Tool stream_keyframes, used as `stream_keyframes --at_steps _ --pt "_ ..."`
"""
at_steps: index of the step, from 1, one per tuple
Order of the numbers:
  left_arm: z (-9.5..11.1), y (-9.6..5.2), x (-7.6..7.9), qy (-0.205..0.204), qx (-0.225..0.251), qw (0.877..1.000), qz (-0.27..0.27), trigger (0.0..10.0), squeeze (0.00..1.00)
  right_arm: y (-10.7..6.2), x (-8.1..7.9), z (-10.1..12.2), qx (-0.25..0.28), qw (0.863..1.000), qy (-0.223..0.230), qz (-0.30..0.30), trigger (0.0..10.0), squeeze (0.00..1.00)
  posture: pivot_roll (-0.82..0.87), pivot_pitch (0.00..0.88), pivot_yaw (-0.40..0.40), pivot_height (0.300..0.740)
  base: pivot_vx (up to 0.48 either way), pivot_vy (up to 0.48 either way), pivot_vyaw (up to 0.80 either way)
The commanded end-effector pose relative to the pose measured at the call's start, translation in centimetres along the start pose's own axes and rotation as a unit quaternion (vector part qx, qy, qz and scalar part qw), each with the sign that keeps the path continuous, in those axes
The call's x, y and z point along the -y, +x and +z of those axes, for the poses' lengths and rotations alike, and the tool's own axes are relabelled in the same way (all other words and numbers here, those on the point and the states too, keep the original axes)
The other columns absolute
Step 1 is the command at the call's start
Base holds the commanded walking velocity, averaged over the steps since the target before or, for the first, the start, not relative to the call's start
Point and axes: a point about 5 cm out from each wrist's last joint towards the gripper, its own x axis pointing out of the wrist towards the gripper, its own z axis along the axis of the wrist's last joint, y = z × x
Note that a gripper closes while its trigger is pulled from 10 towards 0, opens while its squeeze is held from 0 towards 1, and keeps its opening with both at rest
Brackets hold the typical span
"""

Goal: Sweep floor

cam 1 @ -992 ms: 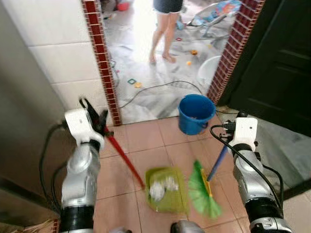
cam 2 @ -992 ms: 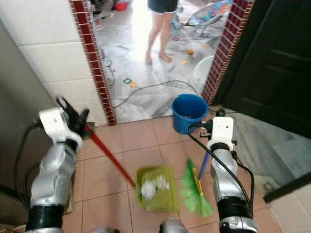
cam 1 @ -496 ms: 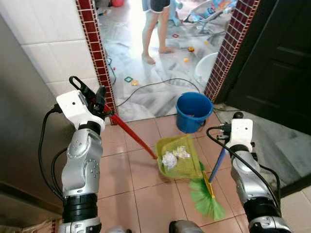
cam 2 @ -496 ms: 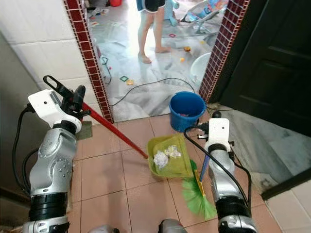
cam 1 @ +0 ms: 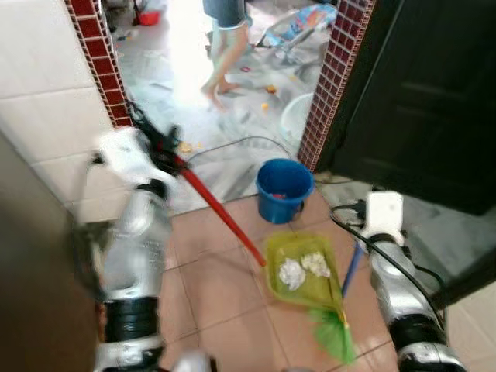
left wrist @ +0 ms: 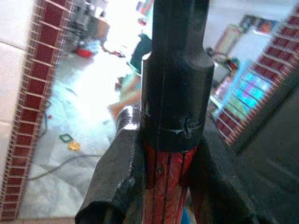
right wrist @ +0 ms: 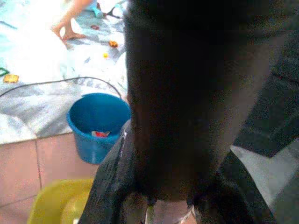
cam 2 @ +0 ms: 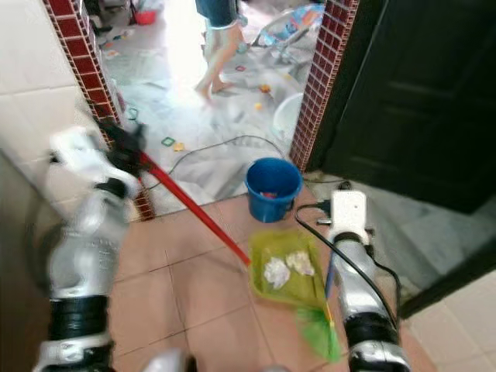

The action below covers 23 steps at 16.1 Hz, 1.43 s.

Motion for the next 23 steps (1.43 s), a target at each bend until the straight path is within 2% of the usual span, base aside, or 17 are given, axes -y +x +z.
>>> stream_keyframes --at_steps 1,6,9,12,23 --pt "2.4 0.5 1.2 -0.016 0.051 0.998 -0.014 10.0 0.00 -0.2 0.2 -0.9 -0.023 1.000 -0.001 0.004 10.0 0.00 -0.07 0.000 0.014 0.740 0.360 0.000 0.00" --pt "5.8 1.6 1.5 -0.022 0.102 0.995 -0.005 10.0 0.00 0.0 0.0 -0.9 -0.022 1.000 -0.003 0.010 10.0 0.00 -0.07 0.000 0.012 0.740 0.343 0.000 0.00" --pt "6.8 1.9 0.7 -0.008 0.120 0.993 0.023 10.0 0.00 -0.1 -0.1 -0.8 -0.020 1.000 -0.002 0.011 10.0 0.00 -0.07 0.000 0.016 0.740 0.344 0.000 0.00" --pt "7.5 2.2 -0.4 0.009 0.129 0.990 0.058 10.0 0.00 -0.2 -0.1 -0.9 -0.020 1.000 0.000 0.012 10.0 0.00 -0.07 0.000 0.019 0.740 0.352 0.000 0.00" --pt "8.2 2.4 -1.3 0.040 0.145 0.985 0.087 10.0 0.00 -0.3 -0.1 -1.1 -0.022 1.000 0.001 0.015 10.0 0.00 -0.08 0.000 0.021 0.740 0.385 0.000 0.00"
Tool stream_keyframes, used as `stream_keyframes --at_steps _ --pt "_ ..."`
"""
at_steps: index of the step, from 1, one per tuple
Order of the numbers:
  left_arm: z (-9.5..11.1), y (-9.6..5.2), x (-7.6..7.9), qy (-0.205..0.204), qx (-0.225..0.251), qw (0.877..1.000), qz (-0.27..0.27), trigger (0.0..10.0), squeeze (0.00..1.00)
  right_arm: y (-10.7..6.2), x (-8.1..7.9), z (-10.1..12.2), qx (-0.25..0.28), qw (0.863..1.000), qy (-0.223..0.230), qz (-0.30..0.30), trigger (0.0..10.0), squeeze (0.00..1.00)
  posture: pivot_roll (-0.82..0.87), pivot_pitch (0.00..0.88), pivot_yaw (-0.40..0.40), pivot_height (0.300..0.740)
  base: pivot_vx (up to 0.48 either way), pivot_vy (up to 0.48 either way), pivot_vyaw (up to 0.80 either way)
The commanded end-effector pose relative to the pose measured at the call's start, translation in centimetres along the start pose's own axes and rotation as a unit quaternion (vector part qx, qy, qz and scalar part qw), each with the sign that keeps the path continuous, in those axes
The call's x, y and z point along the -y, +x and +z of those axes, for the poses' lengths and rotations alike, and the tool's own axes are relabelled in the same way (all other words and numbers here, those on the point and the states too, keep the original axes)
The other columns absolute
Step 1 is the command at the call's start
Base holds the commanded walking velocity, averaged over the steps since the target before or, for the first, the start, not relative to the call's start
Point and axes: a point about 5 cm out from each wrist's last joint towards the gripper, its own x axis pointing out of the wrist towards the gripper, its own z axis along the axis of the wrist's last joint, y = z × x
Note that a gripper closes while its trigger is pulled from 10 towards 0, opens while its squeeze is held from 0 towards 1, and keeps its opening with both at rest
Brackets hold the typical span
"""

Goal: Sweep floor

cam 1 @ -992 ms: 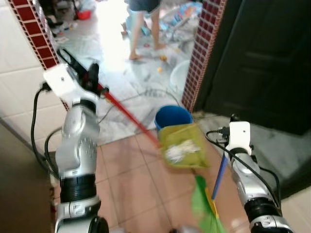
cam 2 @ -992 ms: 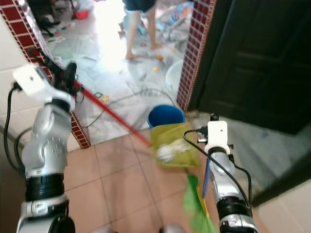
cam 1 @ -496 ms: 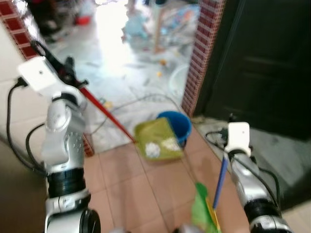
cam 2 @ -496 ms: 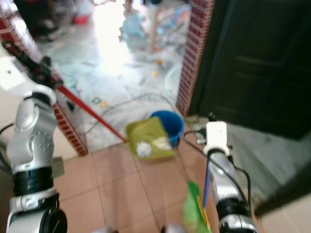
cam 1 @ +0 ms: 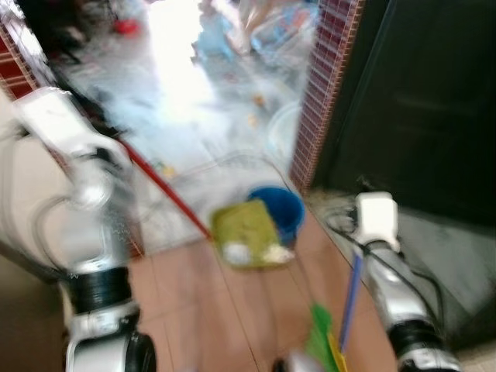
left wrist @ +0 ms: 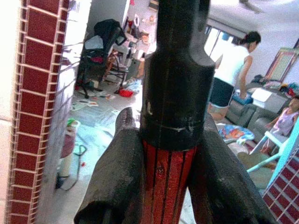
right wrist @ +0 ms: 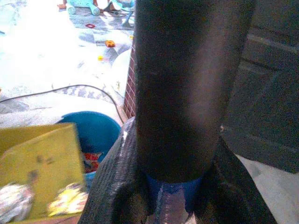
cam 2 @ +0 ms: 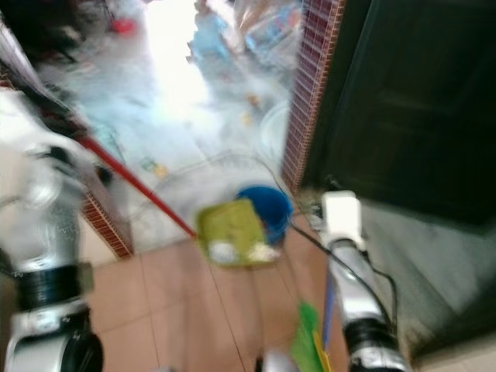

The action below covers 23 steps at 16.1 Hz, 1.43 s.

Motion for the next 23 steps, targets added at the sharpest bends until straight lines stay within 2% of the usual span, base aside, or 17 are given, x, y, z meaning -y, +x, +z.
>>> stream_keyframes --at_steps 1,11,13,14,17,19,22,23 --pt "2.8 0.4 0.1 -0.020 0.062 0.998 -0.004 10.0 0.00 -0.2 -0.7 -0.6 -0.015 1.000 -0.001 0.012 10.0 0.00 -0.08 0.000 0.021 0.740 0.394 0.000 0.00" --pt "3.3 0.8 -0.9 0.000 0.081 0.996 0.035 10.0 0.00 -0.2 -0.7 -0.7 -0.016 1.000 0.000 0.015 10.0 0.00 -0.08 0.000 0.019 0.740 0.386 0.000 0.00" --pt "3.3 0.8 -0.9 0.002 0.082 0.996 0.036 10.0 0.00 -0.3 -0.7 -0.7 -0.016 1.000 -0.001 0.016 10.0 0.00 -0.08 0.000 0.019 0.740 0.154 0.000 0.00" --pt "3.5 0.8 -0.7 0.017 0.095 0.995 0.029 10.0 0.00 -0.3 -0.7 -0.7 -0.016 1.000 -0.001 0.016 10.0 0.00 -0.08 0.000 0.018 0.740 0.000 0.000 0.00" --pt "3.7 0.4 0.2 0.051 0.111 0.992 0.003 10.0 0.00 -0.3 -0.7 -0.7 -0.017 1.000 0.000 0.018 10.0 0.00 -0.08 0.000 0.015 0.740 0.000 0.000 0.00" --pt "3.3 -0.1 1.6 0.074 0.121 0.989 -0.045 10.0 0.00 -0.2 -0.7 -0.7 -0.018 1.000 0.000 0.019 10.0 0.00 -0.08 0.000 0.014 0.740 0.000 0.000 0.00" --pt "2.6 -1.4 5.5 0.105 0.136 0.970 -0.172 10.0 0.00 -0.2 -0.9 -0.7 -0.018 1.000 0.000 0.022 10.0 0.00 -0.07 0.000 0.012 0.740 0.000 0.000 0.00" --pt "2.3 -1.7 6.1 0.111 0.135 0.965 -0.195 10.0 0.00 -0.2 -0.9 -0.7 -0.017 1.000 0.000 0.022 10.0 0.00 -0.07 0.000 0.012 0.740 0.000 0.000 0.00"
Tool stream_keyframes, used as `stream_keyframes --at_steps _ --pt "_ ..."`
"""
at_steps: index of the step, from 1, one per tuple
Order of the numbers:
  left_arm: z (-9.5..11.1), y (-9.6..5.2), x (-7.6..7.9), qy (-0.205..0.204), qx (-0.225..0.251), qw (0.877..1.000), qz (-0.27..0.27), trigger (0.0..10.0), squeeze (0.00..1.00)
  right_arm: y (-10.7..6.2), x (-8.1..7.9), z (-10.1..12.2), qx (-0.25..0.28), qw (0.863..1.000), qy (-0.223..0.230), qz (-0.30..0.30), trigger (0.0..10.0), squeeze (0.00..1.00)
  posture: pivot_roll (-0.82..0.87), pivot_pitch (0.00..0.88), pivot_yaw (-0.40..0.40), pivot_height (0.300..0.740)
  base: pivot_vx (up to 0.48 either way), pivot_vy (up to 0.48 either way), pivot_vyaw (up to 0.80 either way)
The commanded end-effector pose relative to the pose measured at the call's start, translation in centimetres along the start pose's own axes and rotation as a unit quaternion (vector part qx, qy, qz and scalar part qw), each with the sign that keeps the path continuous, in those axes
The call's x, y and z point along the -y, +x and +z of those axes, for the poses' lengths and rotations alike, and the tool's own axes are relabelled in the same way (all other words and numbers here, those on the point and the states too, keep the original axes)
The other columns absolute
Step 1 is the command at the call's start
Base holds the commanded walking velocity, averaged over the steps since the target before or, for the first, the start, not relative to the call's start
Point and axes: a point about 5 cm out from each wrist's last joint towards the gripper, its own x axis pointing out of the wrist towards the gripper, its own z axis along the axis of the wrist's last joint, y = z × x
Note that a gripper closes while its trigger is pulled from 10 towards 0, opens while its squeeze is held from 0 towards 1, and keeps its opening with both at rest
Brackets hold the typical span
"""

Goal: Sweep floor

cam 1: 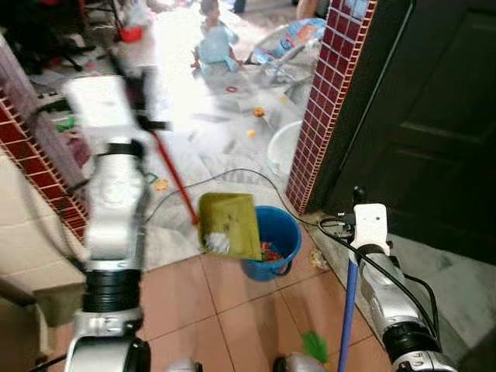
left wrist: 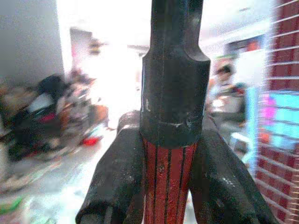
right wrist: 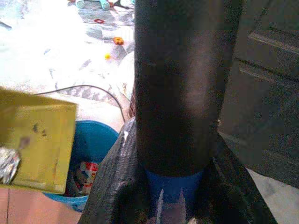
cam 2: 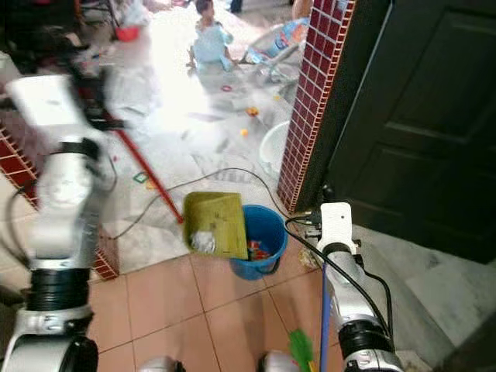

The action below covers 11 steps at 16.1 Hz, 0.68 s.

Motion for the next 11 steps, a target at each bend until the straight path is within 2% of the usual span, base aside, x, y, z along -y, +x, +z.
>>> stream_keyframes --at_steps 1,4,5,6,7,8,10,11 --pt "1.8 0.1 1.6 0.011 0.052 0.997 -0.052 10.0 0.00 0.1 0.1 0.2 0.004 1.000 -0.003 0.001 10.0 0.00 -0.07 0.000 0.013 0.740 0.000 0.000 0.00" --pt "1.7 -0.4 4.1 0.016 0.063 0.990 -0.129 10.0 0.00 0.2 0.1 0.3 0.005 1.000 -0.001 0.002 10.0 0.00 -0.07 0.000 0.013 0.740 0.000 0.000 0.00" --pt "2.3 -0.9 6.0 0.012 0.075 0.978 -0.196 10.0 0.00 0.3 0.0 0.4 0.006 1.000 0.000 0.002 10.0 0.00 -0.06 0.000 0.011 0.740 0.000 0.000 0.00" --pt "2.6 -1.1 6.9 0.017 0.084 0.969 -0.233 10.0 0.00 0.3 0.0 0.4 0.006 1.000 0.000 0.003 10.0 0.00 -0.06 0.000 0.011 0.740 0.000 0.000 0.00" --pt "3.2 -1.9 8.8 0.040 0.105 0.944 -0.309 10.0 0.00 0.4 -0.1 0.5 0.007 1.000 -0.001 0.005 10.0 0.00 -0.06 0.000 0.011 0.740 0.000 0.000 0.00" --pt "3.6 -2.5 10.0 0.063 0.123 0.924 -0.357 10.0 0.00 0.6 -0.2 0.6 0.009 1.000 -0.003 0.007 10.0 0.00 -0.06 0.000 0.011 0.740 0.000 0.000 0.00" --pt "4.2 -3.2 11.3 0.096 0.153 0.899 -0.398 10.0 0.00 0.7 -0.2 0.7 0.010 1.000 -0.004 0.007 10.0 0.00 -0.06 0.000 0.012 0.740 0.000 0.000 0.00" --pt "4.2 -3.1 11.3 0.091 0.151 0.901 -0.396 10.0 0.00 0.7 -0.2 0.7 0.011 1.000 -0.004 0.006 10.0 0.00 -0.06 0.000 0.012 0.740 0.000 0.000 0.00"
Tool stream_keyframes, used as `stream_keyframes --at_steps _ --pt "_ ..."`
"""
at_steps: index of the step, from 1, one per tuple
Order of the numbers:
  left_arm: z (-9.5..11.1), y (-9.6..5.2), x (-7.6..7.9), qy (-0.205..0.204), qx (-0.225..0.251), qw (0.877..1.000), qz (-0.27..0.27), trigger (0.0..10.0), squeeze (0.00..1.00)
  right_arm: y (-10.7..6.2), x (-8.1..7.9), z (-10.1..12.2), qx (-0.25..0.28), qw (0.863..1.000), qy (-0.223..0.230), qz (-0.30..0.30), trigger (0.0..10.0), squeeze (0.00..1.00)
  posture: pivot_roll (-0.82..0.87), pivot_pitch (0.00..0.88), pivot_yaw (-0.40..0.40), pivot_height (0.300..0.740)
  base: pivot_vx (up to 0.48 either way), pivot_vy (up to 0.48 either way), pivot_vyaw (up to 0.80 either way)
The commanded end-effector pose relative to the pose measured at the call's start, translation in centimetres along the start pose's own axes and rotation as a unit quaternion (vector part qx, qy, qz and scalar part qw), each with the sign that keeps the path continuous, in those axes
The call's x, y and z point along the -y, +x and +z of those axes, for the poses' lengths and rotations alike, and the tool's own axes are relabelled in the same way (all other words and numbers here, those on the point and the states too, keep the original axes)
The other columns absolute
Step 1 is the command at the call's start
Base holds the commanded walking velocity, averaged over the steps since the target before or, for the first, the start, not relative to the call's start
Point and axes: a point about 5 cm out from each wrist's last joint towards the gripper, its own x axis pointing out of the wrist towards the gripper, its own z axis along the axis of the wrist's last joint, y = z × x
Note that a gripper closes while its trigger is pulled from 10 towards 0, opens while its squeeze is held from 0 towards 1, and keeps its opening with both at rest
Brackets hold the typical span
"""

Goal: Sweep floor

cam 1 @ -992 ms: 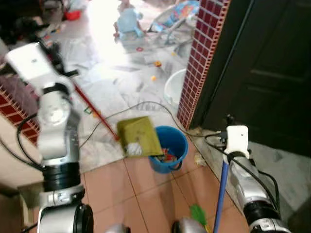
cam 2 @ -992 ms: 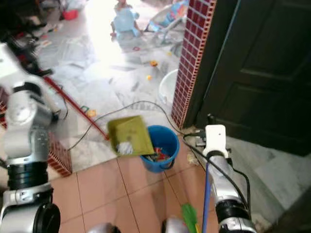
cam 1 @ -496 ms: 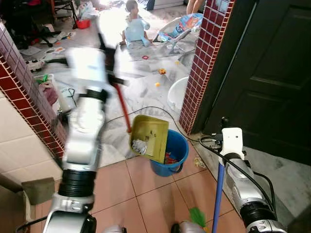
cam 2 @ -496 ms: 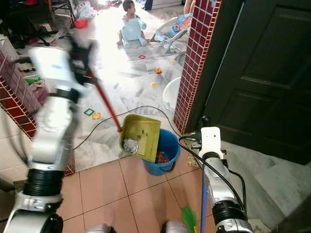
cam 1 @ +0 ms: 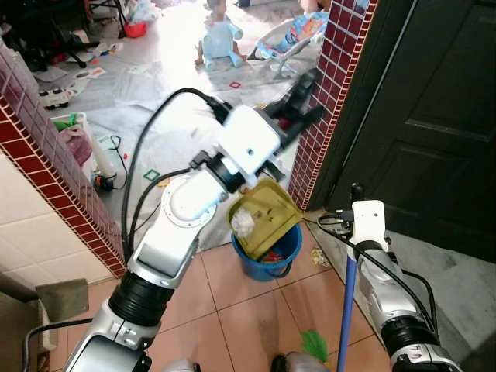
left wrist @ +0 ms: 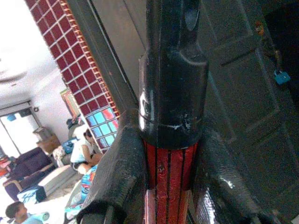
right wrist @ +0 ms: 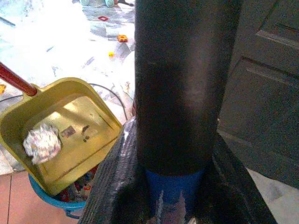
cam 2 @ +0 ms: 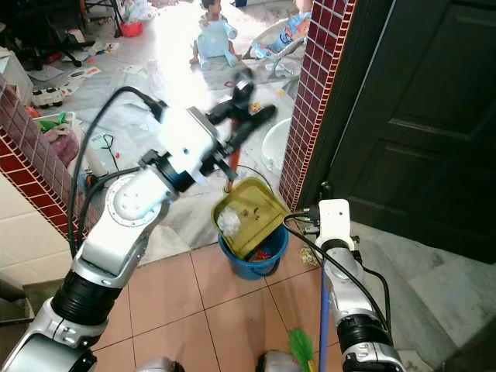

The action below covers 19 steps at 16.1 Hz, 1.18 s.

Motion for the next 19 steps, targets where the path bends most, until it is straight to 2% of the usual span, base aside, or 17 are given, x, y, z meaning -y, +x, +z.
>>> stream_keyframes --at_steps 1,4,6,7,9,12,14,15,16,17,19 --pt "2.5 0.5 -1.0 0.047 0.053 0.997 0.009 10.0 0.00 0.2 -0.1 0.5 0.009 1.000 -0.004 0.003 10.0 0.00 -0.06 0.000 0.013 0.740 0.000 0.000 0.00" --pt "2.9 0.5 -2.4 0.072 0.061 0.995 0.043 10.0 0.00 0.3 -0.1 0.5 0.010 1.000 -0.004 0.001 10.0 0.00 -0.06 0.000 0.014 0.740 0.000 0.000 0.00" --pt "3.7 0.7 -3.6 0.061 0.074 0.993 0.074 10.0 0.00 0.3 -0.1 0.4 0.010 1.000 -0.004 0.001 10.0 0.00 -0.06 0.000 0.012 0.740 0.000 0.000 0.00" --pt "4.0 0.7 -4.2 0.075 0.080 0.990 0.090 10.0 0.00 0.3 -0.1 0.4 0.010 1.000 -0.005 0.002 10.0 0.00 -0.06 0.000 0.012 0.740 0.000 0.000 0.00" --pt "3.8 0.6 -4.7 0.039 0.077 0.990 0.114 10.0 0.00 0.3 -0.1 0.3 0.009 1.000 -0.005 0.003 10.0 0.00 -0.06 0.000 0.012 0.740 0.000 0.000 0.00" --pt "4.1 0.2 -6.4 0.052 0.081 0.981 0.168 10.0 0.00 0.3 -0.1 0.3 0.009 1.000 -0.005 0.003 10.0 0.00 -0.06 0.000 0.010 0.740 0.000 0.000 0.00" --pt "4.6 -0.3 -8.9 0.039 0.090 0.963 0.250 10.0 0.00 0.3 -0.1 0.3 0.009 1.000 -0.006 0.004 10.0 0.00 -0.06 0.000 0.007 0.740 0.000 0.000 0.00" --pt "5.3 -1.5 -11.7 0.044 0.096 0.937 0.332 10.0 0.00 0.4 -0.2 0.3 0.011 1.000 -0.008 0.008 10.0 0.00 -0.06 0.000 0.007 0.740 0.000 0.000 0.00" --pt "5.8 -2.8 -13.8 0.066 0.091 0.916 0.385 10.0 0.00 0.4 -0.2 0.4 0.016 1.000 -0.016 0.014 10.0 0.00 -0.06 0.000 0.003 0.740 0.000 0.000 0.00" --pt "5.8 -2.9 -13.9 0.068 0.090 0.914 0.389 10.0 0.00 0.4 -0.2 0.4 0.017 1.000 -0.017 0.015 10.0 0.00 -0.06 0.000 0.003 0.740 0.000 0.000 0.00" --pt "5.1 -5.2 -16.0 0.106 0.055 0.895 0.431 10.0 0.00 0.3 -0.5 0.4 0.016 1.000 -0.017 0.018 10.0 0.00 -0.05 0.000 -0.001 0.740 0.000 0.000 0.00"
